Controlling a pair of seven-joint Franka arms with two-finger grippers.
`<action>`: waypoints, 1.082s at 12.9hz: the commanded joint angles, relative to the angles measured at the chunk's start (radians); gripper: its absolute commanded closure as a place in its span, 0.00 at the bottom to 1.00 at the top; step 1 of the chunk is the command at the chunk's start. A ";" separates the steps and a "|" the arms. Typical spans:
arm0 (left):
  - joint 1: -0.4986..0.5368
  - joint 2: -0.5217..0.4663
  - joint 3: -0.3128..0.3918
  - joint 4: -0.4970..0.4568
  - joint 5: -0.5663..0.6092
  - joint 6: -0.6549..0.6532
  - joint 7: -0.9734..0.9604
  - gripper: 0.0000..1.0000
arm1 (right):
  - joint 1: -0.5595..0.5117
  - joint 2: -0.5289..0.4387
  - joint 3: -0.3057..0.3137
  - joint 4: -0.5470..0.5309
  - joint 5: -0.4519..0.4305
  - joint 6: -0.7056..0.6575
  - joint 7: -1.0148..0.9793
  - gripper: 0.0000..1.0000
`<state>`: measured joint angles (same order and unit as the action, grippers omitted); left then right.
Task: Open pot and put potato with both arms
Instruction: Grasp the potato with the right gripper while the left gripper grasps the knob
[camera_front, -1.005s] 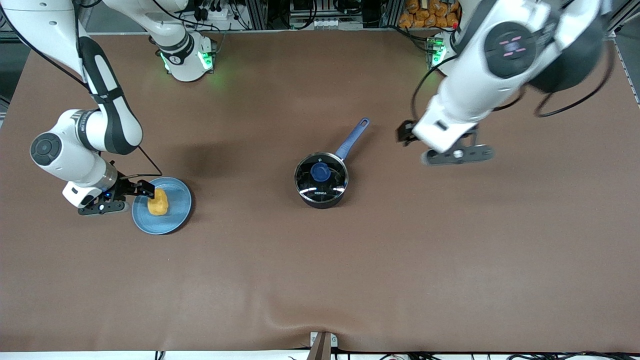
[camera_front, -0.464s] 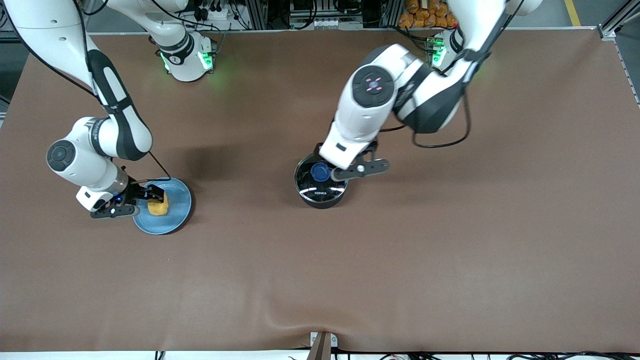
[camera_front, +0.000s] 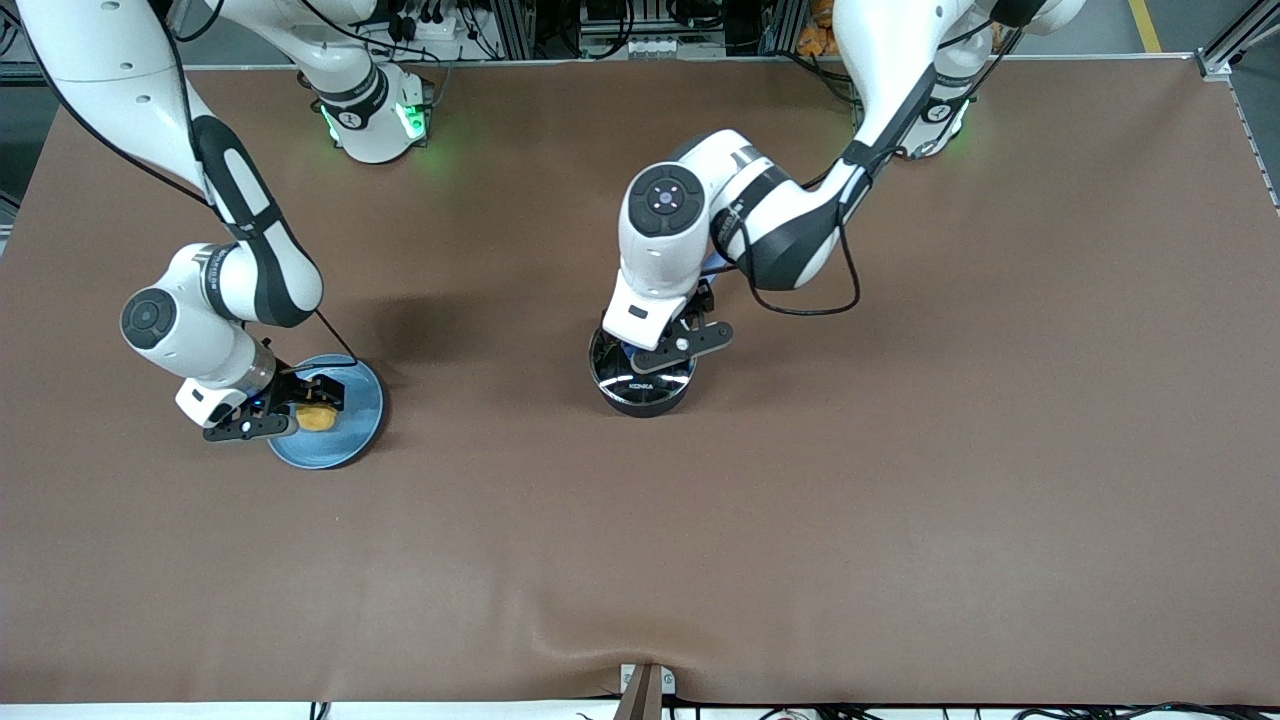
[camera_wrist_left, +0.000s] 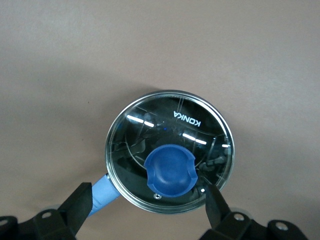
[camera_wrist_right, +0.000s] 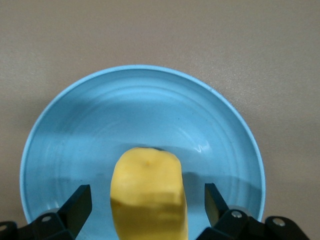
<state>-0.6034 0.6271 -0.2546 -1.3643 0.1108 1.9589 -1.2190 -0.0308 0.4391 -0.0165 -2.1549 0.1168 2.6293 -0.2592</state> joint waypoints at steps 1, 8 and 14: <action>-0.019 0.055 0.011 0.025 0.032 0.050 -0.062 0.00 | -0.014 0.021 0.007 0.007 0.026 0.032 -0.034 0.00; -0.032 0.106 0.012 0.027 0.044 0.115 -0.094 0.00 | -0.017 0.012 0.010 0.004 0.027 0.014 -0.028 0.99; -0.032 0.109 0.012 0.025 0.044 0.115 -0.093 0.00 | -0.015 -0.245 0.007 0.073 0.030 -0.360 -0.003 1.00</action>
<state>-0.6198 0.7220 -0.2526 -1.3629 0.1259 2.0740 -1.2830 -0.0319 0.3233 -0.0191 -2.0744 0.1199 2.3851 -0.2588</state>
